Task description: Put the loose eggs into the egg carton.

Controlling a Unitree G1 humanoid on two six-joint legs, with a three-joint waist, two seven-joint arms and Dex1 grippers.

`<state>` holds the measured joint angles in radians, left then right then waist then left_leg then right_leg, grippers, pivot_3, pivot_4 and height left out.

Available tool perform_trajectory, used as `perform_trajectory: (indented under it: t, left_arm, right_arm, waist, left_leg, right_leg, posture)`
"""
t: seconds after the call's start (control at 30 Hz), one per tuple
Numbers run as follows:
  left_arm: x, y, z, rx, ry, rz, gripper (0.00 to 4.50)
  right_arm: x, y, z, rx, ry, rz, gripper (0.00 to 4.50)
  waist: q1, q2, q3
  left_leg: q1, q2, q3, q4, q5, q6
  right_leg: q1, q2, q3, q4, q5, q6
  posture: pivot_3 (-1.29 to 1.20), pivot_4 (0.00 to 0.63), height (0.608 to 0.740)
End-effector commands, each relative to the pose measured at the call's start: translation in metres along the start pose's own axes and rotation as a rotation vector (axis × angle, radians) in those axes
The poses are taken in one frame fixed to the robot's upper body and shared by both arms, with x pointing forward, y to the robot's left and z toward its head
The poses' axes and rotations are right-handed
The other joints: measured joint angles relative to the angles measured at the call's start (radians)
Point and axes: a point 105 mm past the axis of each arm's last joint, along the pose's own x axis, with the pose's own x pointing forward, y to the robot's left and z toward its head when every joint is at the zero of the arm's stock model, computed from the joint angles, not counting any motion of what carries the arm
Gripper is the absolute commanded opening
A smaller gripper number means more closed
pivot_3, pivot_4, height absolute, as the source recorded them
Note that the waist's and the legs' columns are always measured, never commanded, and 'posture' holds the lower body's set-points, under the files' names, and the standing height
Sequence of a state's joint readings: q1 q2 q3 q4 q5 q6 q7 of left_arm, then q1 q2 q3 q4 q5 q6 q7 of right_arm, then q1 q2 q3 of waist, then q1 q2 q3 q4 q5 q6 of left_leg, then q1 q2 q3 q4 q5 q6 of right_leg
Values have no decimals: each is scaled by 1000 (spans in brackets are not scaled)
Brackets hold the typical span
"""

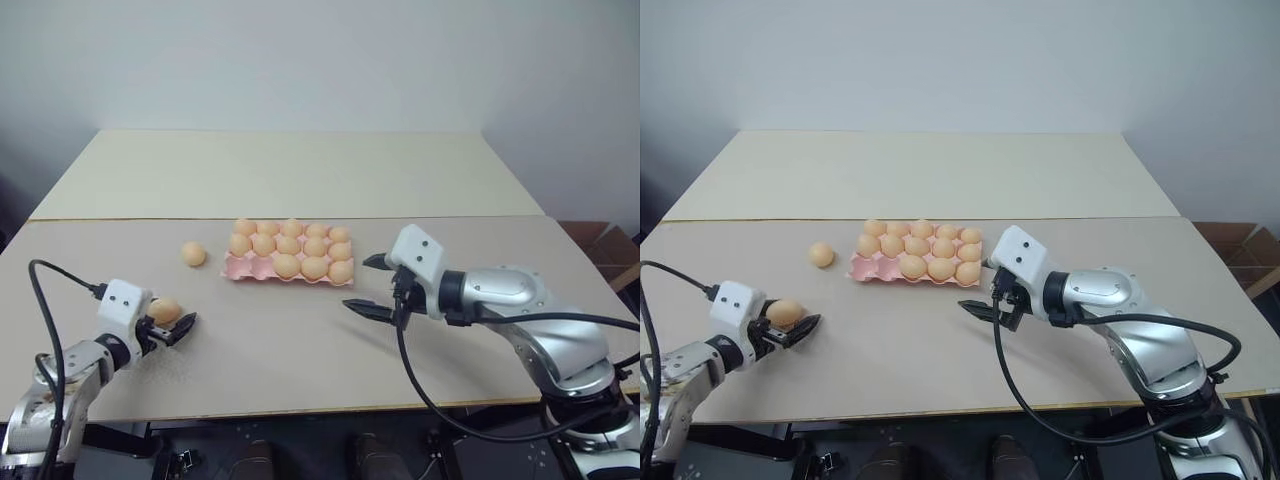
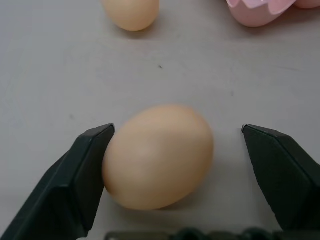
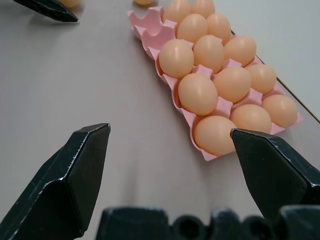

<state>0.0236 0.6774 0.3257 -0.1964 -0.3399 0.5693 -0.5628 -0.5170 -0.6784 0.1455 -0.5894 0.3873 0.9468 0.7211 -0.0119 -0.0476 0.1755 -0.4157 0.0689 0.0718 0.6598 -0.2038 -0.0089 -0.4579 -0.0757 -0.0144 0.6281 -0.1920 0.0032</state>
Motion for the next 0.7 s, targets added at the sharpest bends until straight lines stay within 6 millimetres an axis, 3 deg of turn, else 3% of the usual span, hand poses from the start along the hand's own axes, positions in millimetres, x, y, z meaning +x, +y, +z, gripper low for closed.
perform_trajectory:
  t: [0.03,0.13,0.33,0.47,0.6,0.7]
  left_arm:
    - [3,2,8,31,-28,8,2999]
    - [6,3,7,38,-25,17,2103]
    - [7,0,16,49,-67,18,2057]
    - [3,-21,51,30,-219,-83,2057]
    - [14,-43,85,34,-328,-187,2057]
    - [28,-54,99,47,-363,-252,2057]
  right_arm:
    - [-5,0,10,-35,-31,-25,4500]
    - [-5,-1,10,-36,-33,-27,4500]
    - [-4,-1,11,-44,-34,-27,4500]
    - [-4,-4,10,-52,-31,-40,4500]
    - [-4,-3,11,-51,-36,-48,4500]
    - [-4,-3,11,-52,-39,-64,4500]
  waist:
    - [0,0,0]
    - [0,0,0]
    - [0,0,0]
    - [1,0,0]
    - [9,0,0]
    - [12,0,0]
  left_leg:
    - [0,0,0,0,0,0]
    - [0,0,0,0,0,0]
    - [0,0,0,0,0,0]
    - [0,0,0,0,0,0]
    - [0,0,-1,1,0,0]
    - [0,-1,-1,1,0,0]
  right_leg:
    - [0,0,0,0,0,0]
    - [0,0,0,0,0,0]
    - [0,0,0,0,0,0]
    - [0,0,0,0,0,1]
    - [1,0,-1,0,2,3]
    - [2,0,0,0,3,5]
  posture:
    - [0,150,740]
    - [0,150,740]
    - [0,150,740]
    - [0,150,740]
    - [0,150,740]
    - [0,150,740]
